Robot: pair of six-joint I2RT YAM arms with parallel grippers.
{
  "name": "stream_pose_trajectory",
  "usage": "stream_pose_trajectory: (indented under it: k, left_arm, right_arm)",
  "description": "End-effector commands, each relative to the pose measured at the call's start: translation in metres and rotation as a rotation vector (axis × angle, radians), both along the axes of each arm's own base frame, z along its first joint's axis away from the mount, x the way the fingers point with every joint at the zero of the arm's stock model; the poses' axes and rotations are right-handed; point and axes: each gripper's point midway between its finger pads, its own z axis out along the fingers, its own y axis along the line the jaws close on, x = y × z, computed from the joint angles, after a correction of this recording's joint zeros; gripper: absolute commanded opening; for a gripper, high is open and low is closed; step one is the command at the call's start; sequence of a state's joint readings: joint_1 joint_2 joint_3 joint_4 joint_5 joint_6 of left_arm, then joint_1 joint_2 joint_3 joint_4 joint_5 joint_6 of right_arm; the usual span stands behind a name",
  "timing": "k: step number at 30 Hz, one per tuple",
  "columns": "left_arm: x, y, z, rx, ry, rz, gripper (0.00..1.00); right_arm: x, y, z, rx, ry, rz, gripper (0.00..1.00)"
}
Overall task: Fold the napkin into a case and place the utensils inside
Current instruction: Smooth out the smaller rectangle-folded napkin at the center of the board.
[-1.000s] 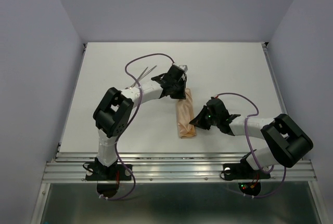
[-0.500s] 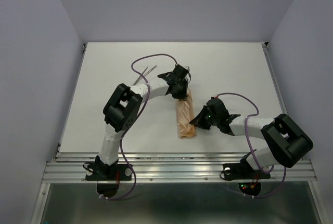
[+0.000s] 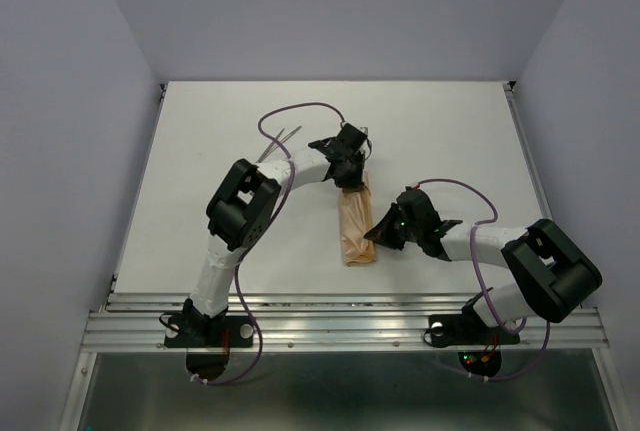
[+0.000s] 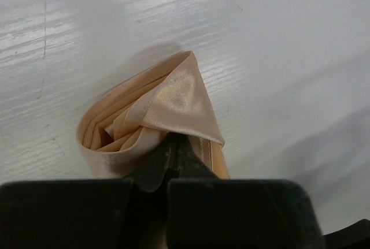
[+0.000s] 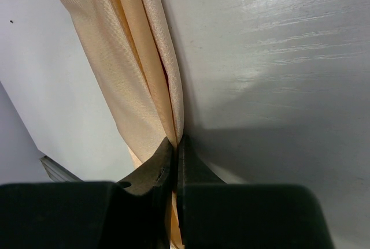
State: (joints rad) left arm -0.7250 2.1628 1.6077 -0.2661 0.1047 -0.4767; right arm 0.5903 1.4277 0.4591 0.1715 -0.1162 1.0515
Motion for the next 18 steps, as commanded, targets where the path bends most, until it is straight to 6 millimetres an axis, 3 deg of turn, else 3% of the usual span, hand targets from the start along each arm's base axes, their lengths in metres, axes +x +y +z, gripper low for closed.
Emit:
stream_pose_trajectory:
  k: [1, 6, 10, 14, 18]
  left_arm:
    - [0.018, -0.010, 0.016, -0.037, -0.062, 0.011, 0.00]
    - [0.011, -0.019, 0.039, -0.107, -0.074, -0.030, 0.00]
    - [-0.003, -0.017, 0.075, -0.165, -0.098, -0.069, 0.00]
    - [-0.016, -0.001, 0.081, -0.145, -0.100, -0.060, 0.00]
    - [-0.018, 0.016, 0.059, -0.076, -0.089, -0.026, 0.00]
  right_arm:
    - [-0.014, -0.012, -0.016, -0.067, 0.060, -0.002, 0.01]
    - [-0.012, -0.011, -0.014, -0.066, 0.053, -0.004, 0.01]
    - [-0.012, -0.011, -0.013, -0.065, 0.052, -0.004, 0.01]
    - [-0.011, -0.012, -0.014, -0.067, 0.053, -0.009, 0.01]
    - [-0.011, -0.011, -0.014, -0.063, 0.054, -0.010, 0.01]
